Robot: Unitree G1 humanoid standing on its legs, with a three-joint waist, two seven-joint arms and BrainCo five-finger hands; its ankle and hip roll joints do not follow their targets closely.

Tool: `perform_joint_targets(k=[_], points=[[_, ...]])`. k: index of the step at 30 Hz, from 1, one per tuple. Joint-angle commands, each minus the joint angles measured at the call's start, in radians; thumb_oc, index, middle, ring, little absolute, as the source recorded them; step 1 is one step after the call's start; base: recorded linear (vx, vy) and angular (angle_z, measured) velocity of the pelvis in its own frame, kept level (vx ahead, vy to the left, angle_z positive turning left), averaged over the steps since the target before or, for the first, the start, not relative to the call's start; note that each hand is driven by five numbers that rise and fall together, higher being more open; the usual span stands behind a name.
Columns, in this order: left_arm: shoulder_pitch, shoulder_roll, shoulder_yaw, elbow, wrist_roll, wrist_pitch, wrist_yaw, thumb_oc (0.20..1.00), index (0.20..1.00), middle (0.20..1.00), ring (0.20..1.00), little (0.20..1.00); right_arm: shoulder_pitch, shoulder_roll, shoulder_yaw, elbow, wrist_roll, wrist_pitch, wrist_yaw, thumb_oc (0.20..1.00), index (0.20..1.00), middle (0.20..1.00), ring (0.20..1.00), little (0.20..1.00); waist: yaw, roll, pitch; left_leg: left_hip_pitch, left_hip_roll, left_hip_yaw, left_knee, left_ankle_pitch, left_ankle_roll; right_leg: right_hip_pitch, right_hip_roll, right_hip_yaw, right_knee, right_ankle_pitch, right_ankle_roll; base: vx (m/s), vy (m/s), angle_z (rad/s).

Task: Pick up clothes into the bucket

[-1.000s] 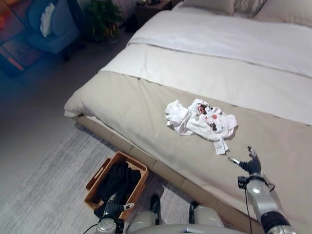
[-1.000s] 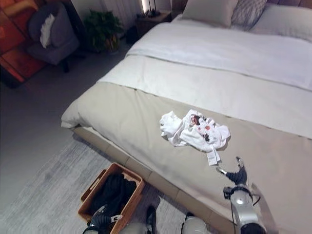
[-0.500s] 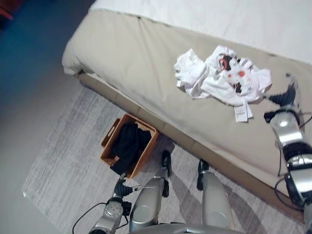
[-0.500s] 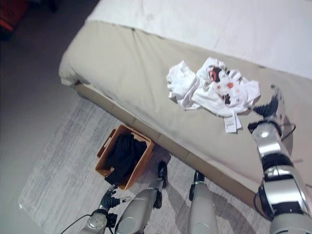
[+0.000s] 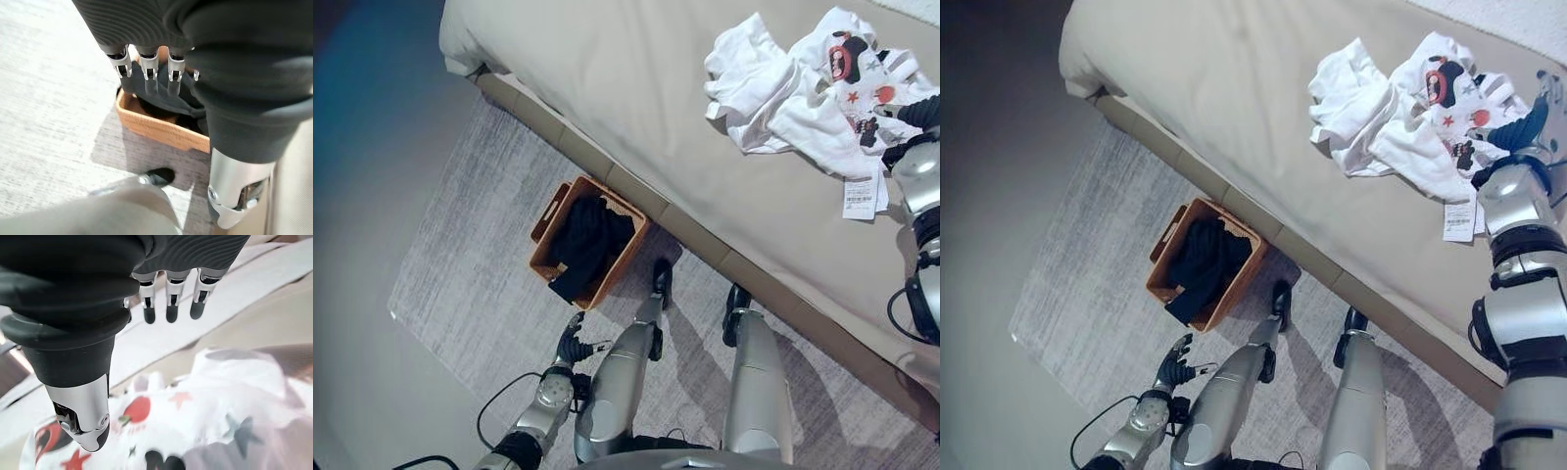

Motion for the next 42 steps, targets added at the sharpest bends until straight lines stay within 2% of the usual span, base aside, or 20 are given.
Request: perform_joint_targets(k=[1, 4, 11, 17, 19, 20, 28, 36, 37, 38, 39, 41, 42], points=[[-0.028, -0.008, -0.036, -0.019, -0.049, -0.025, 0.015, 1.000, 1.000, 1.000, 1.000, 1.000, -0.124, -0.074, 0.118, 0.012, -0.047, -0.004, 0.000, 1.000, 1.000, 1.000, 1.000, 1.000, 0.001, 0.003, 0.025, 0.033, -0.011, -0.026, 0.066, -0.102, 0.007, 0.046, -0.001, 0.037, -0.145, 0.121, 0.056, 0.00, 0.000, 0.00], [-0.039, -0.014, -0.043, -0.022, -0.055, -0.026, 0.015, 1.000, 1.000, 1.000, 1.000, 1.000, -0.137, -0.071, 0.136, 0.019, -0.049, -0.005, 0.015, 1.000, 1.000, 1.000, 1.000, 1.000, 0.004, 0.005, 0.025, 0.031, -0.011, -0.034, 0.051, -0.092, 0.005, 0.039, -0.004, 0.034, -0.143, 0.121, 0.057, -0.01, -0.021, 0.03], [-0.072, -0.014, -0.060, -0.031, -0.062, -0.023, 0.002, 1.000, 1.000, 1.000, 1.000, 1.000, -0.171, -0.053, 0.187, 0.083, -0.044, 0.014, 0.120, 1.000, 1.000, 1.000, 1.000, 1.000, 0.011, 0.007, 0.025, 0.032, -0.013, -0.054, 0.017, -0.069, 0.002, 0.035, -0.012, 0.017, -0.152, 0.128, 0.059, -0.02, -0.028, 0.09], [-0.083, -0.010, -0.057, -0.033, -0.062, -0.016, -0.021, 1.000, 1.000, 1.000, 1.000, 1.000, -0.154, -0.054, 0.215, 0.085, -0.027, -0.001, 0.219, 1.000, 1.000, 1.000, 1.000, 1.000, 0.019, 0.002, 0.025, 0.021, -0.009, -0.067, 0.004, -0.057, -0.001, 0.028, -0.011, 0.009, -0.165, 0.138, 0.060, -0.01, -0.016, 0.01], [-0.086, -0.010, -0.050, -0.026, -0.070, -0.014, -0.031, 1.000, 1.000, 1.000, 1.000, 1.000, -0.155, -0.060, 0.229, 0.085, -0.015, -0.002, 0.242, 0.244, 0.244, 0.244, 0.244, 0.244, 0.023, -0.003, 0.025, 0.014, -0.006, -0.071, 0.001, -0.050, -0.003, 0.023, -0.010, 0.003, -0.166, 0.140, 0.060, -0.01, -0.033, 0.02], [-0.086, -0.010, -0.050, -0.026, -0.070, -0.014, -0.031, 1.000, 1.000, 1.000, 1.000, 1.000, -0.155, -0.060, 0.229, 0.085, -0.015, -0.003, 0.242, 0.200, 0.200, 0.200, 0.200, 0.200, 0.023, -0.003, 0.025, 0.014, -0.006, -0.071, 0.001, -0.049, -0.003, 0.023, -0.010, 0.003, -0.166, 0.140, 0.060, -0.01, -0.019, 0.03], [-0.098, -0.012, -0.045, -0.015, -0.070, -0.010, -0.030, 1.000, 1.000, 1.000, 1.000, 1.000, -0.147, -0.055, 0.205, 0.024, 0.044, -0.025, 0.214, 0.200, 0.200, 0.200, 0.200, 0.200, 0.020, -0.023, 0.025, 0.013, -0.001, -0.075, -0.006, -0.045, -0.004, 0.022, -0.005, 0.003, -0.172, 0.143, 0.061, 0.00, 0.000, 0.00], [-0.086, 0.007, -0.030, -0.014, -0.064, -0.017, -0.019, 1.000, 1.000, 1.000, 1.000, 1.000, -0.179, -0.080, 0.174, -0.103, 0.100, -0.056, 0.132, 0.200, 0.200, 0.200, 0.200, 0.200, 0.001, -0.061, 0.025, 0.039, 0.002, -0.062, 0.007, -0.059, -0.006, 0.064, 0.003, 0.012, -0.205, 0.161, 0.068, 0.00, 0.004, 0.00], [-0.085, 0.016, -0.021, -0.005, -0.061, -0.019, -0.018, 1.000, 1.000, 1.000, 1.000, 1.000, -0.191, -0.100, 0.164, -0.156, 0.117, -0.068, 0.108, 0.200, 0.200, 0.200, 0.200, 0.200, -0.006, -0.074, 0.025, 0.051, 0.005, -0.055, 0.011, -0.065, -0.006, 0.081, 0.005, 0.013, -0.215, 0.165, 0.071, 0.00, 0.000, 0.00], [-0.085, 0.016, -0.021, -0.005, -0.061, -0.019, -0.018, 1.000, 1.000, 1.000, 1.000, 1.000, -0.191, -0.100, 0.164, -0.156, 0.117, -0.068, 0.108, 0.200, 0.200, 0.200, 0.200, 0.200, -0.006, -0.074, 0.025, 0.051, 0.005, -0.055, 0.011, -0.065, -0.006, 0.081, 0.005, 0.013, -0.215, 0.165, 0.071, 0.02, 0.049, -0.05], [-0.086, 0.025, -0.005, 0.003, -0.059, -0.021, -0.011, 1.000, 1.000, 1.000, 1.000, 1.000, -0.208, -0.131, 0.134, -0.225, 0.153, -0.081, 0.061, 0.200, 0.200, 0.200, 0.200, 0.200, -0.015, -0.090, 0.025, 0.073, 0.006, -0.047, 0.016, -0.075, -0.007, 0.111, 0.009, 0.015, -0.227, 0.170, 0.075, 0.03, 0.045, -0.04], [-0.084, 0.029, 0.003, 0.011, -0.059, -0.020, -0.008, 1.000, 1.000, 1.000, 1.000, 1.000, -0.206, -0.139, 0.113, -0.259, 0.167, -0.087, 0.044, 0.200, 0.200, 0.200, 0.200, 0.200, -0.017, -0.097, 0.025, 0.086, 0.007, -0.044, 0.020, -0.081, -0.006, 0.126, 0.010, 0.016, -0.232, 0.173, 0.076, 0.02, 0.046, -0.05], [-0.078, 0.041, 0.022, 0.013, -0.054, -0.022, 0.001, 1.000, 1.000, 1.000, 1.000, 1.000, -0.217, -0.159, 0.063, -0.324, 0.210, -0.110, -0.005, 0.200, 0.200, 0.200, 0.200, 0.200, -0.026, -0.112, 0.025, 0.111, 0.007, -0.037, 0.028, -0.093, -0.005, 0.159, 0.012, 0.020, -0.245, 0.179, 0.081, 0.01, 0.029, -0.06]])
